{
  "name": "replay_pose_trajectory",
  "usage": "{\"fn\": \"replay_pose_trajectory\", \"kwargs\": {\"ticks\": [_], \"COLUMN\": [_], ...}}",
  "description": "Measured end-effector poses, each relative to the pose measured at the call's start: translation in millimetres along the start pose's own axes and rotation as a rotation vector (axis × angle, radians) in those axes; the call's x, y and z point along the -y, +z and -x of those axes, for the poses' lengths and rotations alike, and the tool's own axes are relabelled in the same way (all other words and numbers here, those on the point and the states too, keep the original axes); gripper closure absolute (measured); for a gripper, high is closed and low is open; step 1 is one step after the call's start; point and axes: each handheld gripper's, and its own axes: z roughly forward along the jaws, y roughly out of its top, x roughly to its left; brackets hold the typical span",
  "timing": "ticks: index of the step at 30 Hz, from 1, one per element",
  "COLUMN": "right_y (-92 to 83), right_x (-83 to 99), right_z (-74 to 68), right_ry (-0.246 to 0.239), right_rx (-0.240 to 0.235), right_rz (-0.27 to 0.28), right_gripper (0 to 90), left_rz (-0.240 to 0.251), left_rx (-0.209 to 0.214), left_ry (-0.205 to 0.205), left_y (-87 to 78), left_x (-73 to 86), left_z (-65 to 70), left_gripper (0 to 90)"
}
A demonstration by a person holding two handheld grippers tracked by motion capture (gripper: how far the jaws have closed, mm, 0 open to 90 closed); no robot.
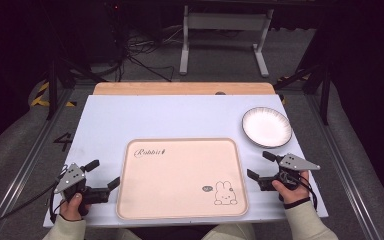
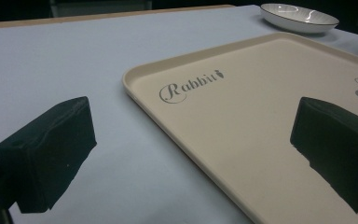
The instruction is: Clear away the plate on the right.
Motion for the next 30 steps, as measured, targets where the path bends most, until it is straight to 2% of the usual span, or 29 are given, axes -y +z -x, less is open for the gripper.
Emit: {"fn": "replay_pose_trajectory", "kwargs": {"ticks": [3, 10, 24, 30], "right_y": [-0.1, 0.3, 0.7, -2.3], "right_x": [0.2, 0.2, 0.0, -1.2], "right_z": [0.5, 3.0, 3.8, 8.6], "right_ry": [0.007, 0.037, 0.038, 0.061], "right_rx": [-0.002, -0.007, -0.015, -0.017], "right_rz": [-0.001, -0.002, -0.006, 0.013], "right_gripper": [4.8, 4.9, 6.7, 6.2], "left_rz": [-0.012, 0.004, 0.011, 0.011], "left_rx": [0.004, -0.004, -0.012, -0.021], "left_ry": [0.005, 0.005, 0.008, 0.012], "left_y": [0.2, 0.7, 0.9, 0.9], "left_x": [-0.3, -0.2, -0.2, -0.3], "left_z": [-0.3, -0.3, -0.4, -0.2], "left_gripper": [0.4, 0.5, 0.4, 0.4]}}
